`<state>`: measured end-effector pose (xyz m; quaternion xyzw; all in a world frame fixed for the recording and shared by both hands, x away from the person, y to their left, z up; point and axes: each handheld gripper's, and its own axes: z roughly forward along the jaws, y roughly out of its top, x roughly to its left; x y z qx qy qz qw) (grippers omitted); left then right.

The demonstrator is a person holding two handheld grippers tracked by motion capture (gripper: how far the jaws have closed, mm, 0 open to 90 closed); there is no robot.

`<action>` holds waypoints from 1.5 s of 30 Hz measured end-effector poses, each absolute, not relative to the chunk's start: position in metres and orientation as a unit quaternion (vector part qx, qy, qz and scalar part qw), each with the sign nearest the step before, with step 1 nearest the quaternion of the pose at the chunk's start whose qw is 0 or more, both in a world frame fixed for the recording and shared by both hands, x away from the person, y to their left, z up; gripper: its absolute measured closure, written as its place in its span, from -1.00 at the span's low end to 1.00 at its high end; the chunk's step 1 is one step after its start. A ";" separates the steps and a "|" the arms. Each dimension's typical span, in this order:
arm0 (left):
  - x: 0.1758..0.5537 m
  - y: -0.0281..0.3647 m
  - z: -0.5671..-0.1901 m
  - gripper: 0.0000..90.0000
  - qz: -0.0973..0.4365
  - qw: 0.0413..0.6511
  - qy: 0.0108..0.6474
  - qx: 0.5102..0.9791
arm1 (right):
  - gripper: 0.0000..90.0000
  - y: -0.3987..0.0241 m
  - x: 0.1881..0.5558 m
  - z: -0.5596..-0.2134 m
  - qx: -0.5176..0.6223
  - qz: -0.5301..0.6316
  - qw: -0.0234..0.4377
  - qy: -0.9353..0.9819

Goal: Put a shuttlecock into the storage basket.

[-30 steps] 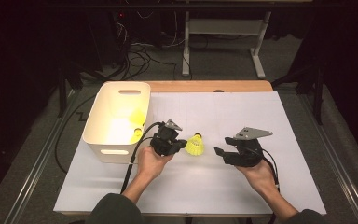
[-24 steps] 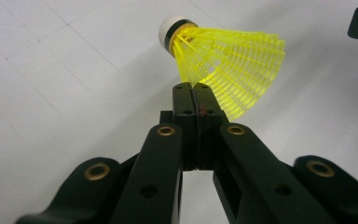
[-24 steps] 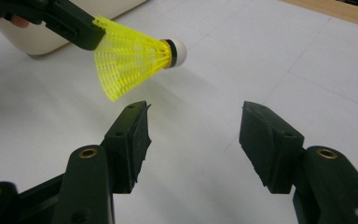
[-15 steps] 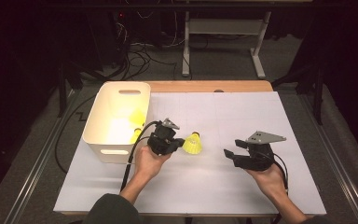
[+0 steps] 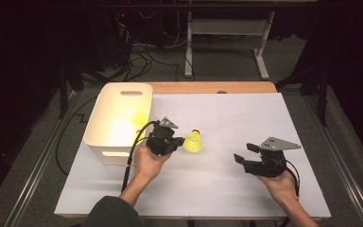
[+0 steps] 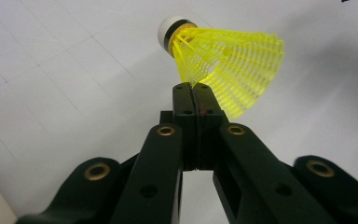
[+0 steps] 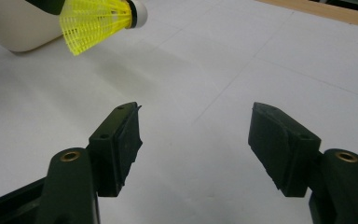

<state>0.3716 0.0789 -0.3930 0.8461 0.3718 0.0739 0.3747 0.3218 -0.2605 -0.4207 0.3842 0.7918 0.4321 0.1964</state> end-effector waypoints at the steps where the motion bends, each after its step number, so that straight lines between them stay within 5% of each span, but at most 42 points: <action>1: 0.371 0.079 -0.392 1.00 0.074 0.374 0.373 0.846 | -0.24 -0.262 0.321 -0.421 0.385 0.432 0.197 0.792; 45: 0.370 0.089 -0.364 1.00 0.090 0.370 0.376 0.845 | -0.32 -0.305 0.295 -0.443 0.408 0.461 0.210 0.760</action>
